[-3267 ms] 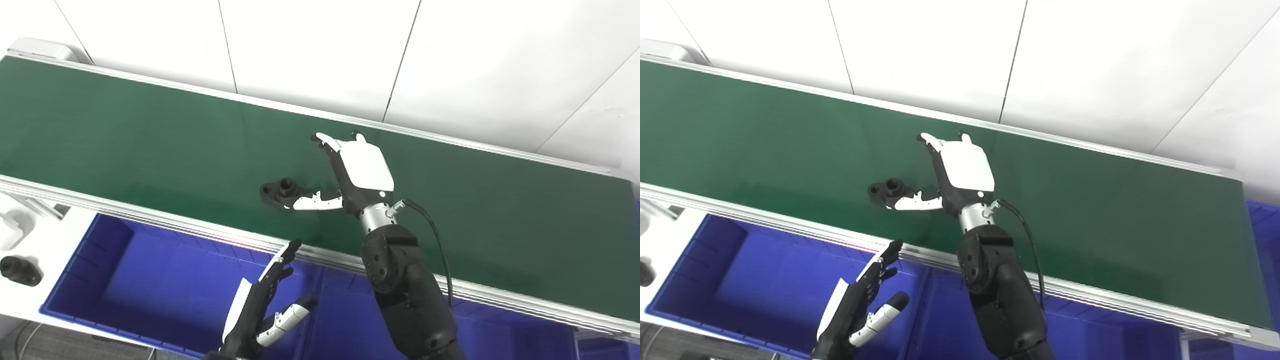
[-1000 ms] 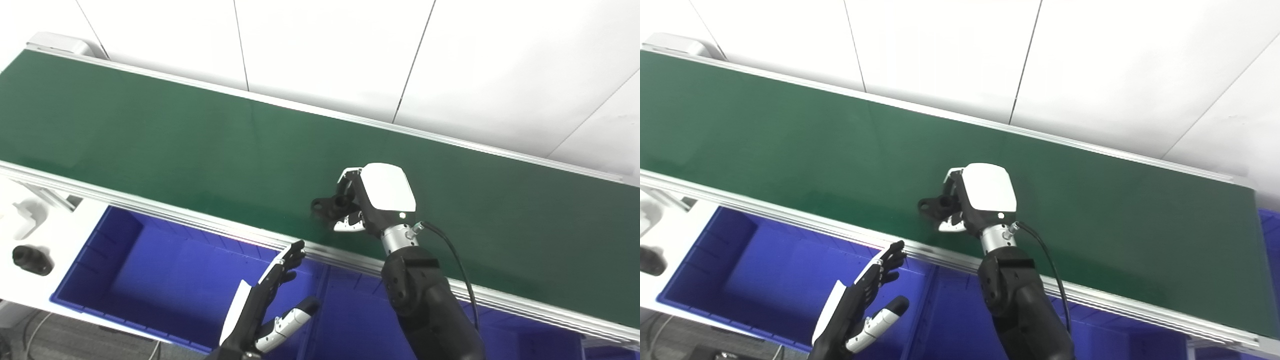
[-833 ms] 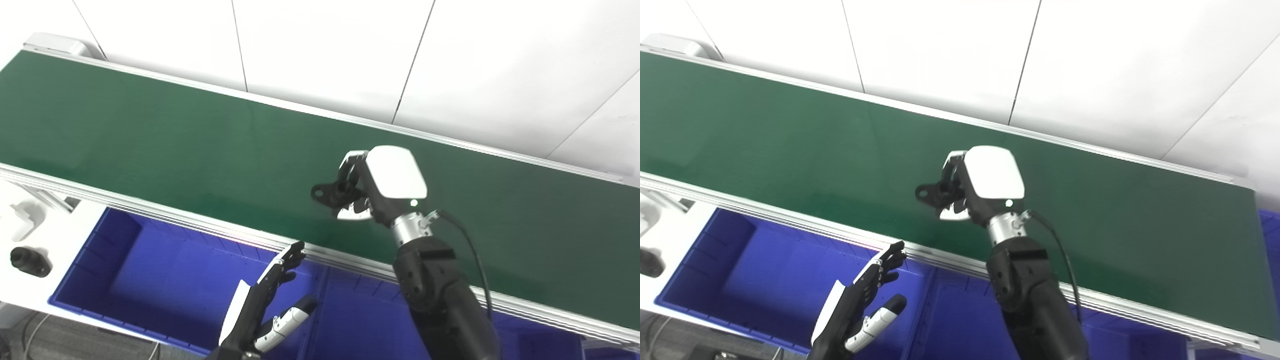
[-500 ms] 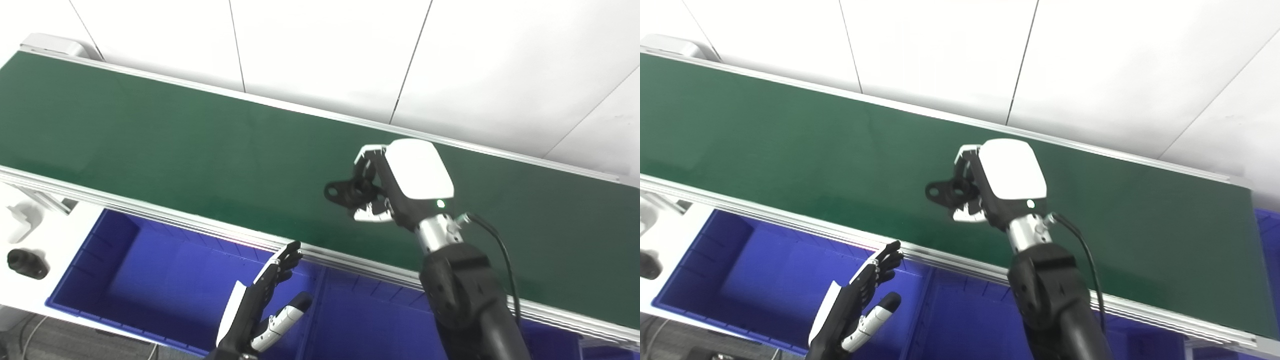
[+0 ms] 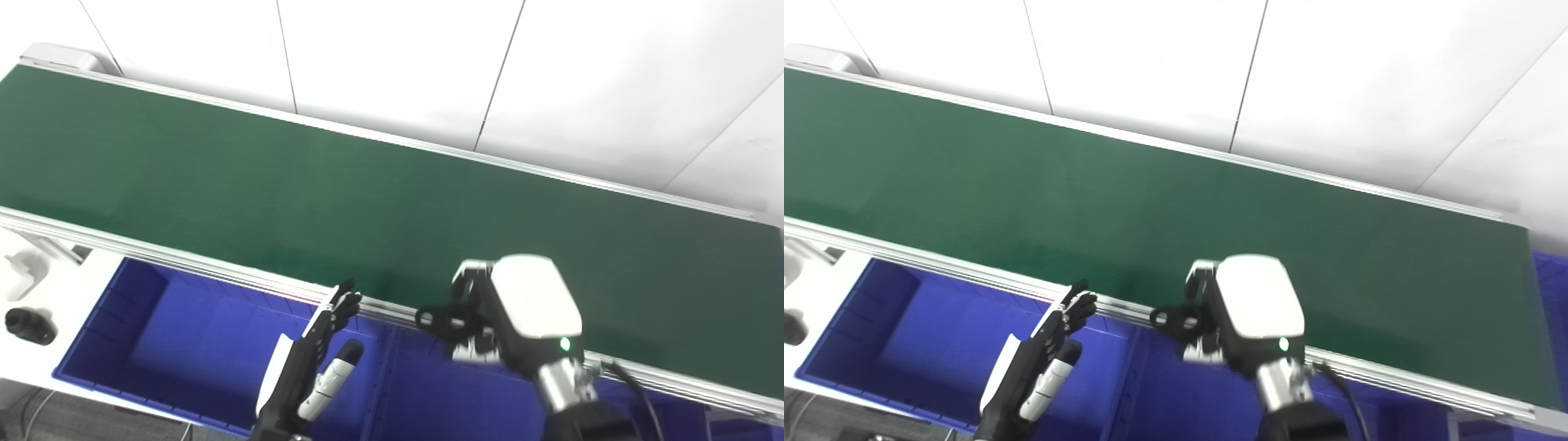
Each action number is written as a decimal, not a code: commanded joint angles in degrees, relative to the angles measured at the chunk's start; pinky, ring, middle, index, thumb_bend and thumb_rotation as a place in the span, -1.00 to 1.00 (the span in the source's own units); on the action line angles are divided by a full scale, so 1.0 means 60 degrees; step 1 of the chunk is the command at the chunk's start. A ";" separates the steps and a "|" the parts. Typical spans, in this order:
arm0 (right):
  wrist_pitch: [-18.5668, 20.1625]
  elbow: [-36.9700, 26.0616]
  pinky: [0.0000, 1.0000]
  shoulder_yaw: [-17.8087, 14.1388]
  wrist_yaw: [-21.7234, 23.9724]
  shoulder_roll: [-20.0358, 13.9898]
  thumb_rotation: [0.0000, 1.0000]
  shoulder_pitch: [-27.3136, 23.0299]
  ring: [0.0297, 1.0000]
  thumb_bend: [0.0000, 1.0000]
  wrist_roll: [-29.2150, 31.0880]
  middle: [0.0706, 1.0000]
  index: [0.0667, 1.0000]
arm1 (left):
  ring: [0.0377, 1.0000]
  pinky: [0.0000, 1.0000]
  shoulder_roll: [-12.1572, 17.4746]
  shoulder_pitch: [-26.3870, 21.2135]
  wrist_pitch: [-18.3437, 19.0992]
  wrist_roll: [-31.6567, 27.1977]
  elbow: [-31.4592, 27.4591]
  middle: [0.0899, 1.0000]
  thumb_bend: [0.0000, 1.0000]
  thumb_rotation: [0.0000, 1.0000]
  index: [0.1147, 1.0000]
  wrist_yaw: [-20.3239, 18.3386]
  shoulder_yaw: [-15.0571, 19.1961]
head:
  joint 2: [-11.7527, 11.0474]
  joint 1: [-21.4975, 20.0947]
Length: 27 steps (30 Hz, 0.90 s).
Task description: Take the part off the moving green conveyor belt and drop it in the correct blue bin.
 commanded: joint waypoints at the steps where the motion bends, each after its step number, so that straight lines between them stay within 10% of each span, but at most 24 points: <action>1: -0.0522 -0.0444 -0.28 -0.0056 -0.0120 0.0071 -1.00 0.0216 -0.41 0.06 -0.0248 -0.15 -0.11 | 0.89 0.96 0.0052 0.0094 0.0012 -0.0063 -0.0420 0.82 0.18 0.99 0.95 -0.0094 -0.0010 | 0.0104 -0.0077; 13: -0.1030 0.0350 -0.30 -0.0221 -0.0691 0.0065 -1.00 0.1755 -0.42 0.06 -0.0862 -0.14 -0.11 | 0.90 0.97 0.0022 0.0190 0.0347 0.0147 -0.0865 0.82 0.20 1.00 0.98 -0.0221 -0.0053 | 0.0606 -0.0108; 27: -0.1049 0.2543 -0.39 -0.0159 -0.2493 -0.0329 -1.00 0.1537 -0.39 0.05 -0.1335 -0.28 -0.06 | 0.90 1.00 0.0047 0.0147 0.0788 0.0067 -0.1215 0.81 0.19 0.99 0.98 -0.0374 0.0036 | 0.0852 -0.0259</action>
